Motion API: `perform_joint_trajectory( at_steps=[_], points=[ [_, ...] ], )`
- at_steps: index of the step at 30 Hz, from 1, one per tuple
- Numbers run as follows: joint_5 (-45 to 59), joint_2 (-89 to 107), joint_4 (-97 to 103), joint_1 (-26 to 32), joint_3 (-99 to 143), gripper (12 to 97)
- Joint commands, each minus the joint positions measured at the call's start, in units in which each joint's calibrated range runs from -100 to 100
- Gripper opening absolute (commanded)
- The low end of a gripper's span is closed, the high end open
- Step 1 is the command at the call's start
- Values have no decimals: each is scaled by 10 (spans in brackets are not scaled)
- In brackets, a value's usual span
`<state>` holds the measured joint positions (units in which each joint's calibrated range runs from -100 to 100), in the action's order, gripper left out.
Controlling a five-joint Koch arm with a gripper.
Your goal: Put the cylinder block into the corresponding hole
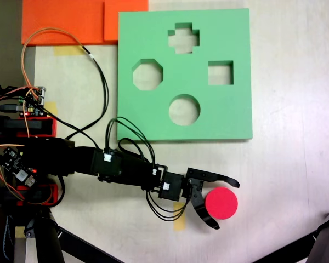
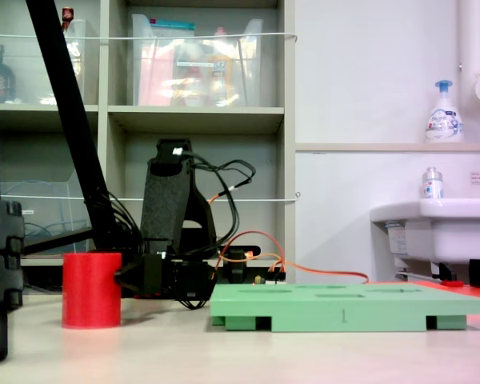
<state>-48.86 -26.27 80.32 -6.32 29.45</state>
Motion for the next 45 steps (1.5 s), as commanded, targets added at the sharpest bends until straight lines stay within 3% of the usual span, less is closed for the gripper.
perform_joint_trajectory(
  at_steps=[1,4,9,15,23,30,38,45],
  points=[
    [-4,7,7,3,-16,466],
    [-2,34,21,3,2,334],
    [-2,71,38,3,43,209],
    [-2,126,53,3,91,204],
    [-3,527,-47,32,221,204],
    [-3,781,-162,93,308,204],
    [-6,806,-172,165,373,204],
    [-5,732,-167,185,362,204]
  ],
)
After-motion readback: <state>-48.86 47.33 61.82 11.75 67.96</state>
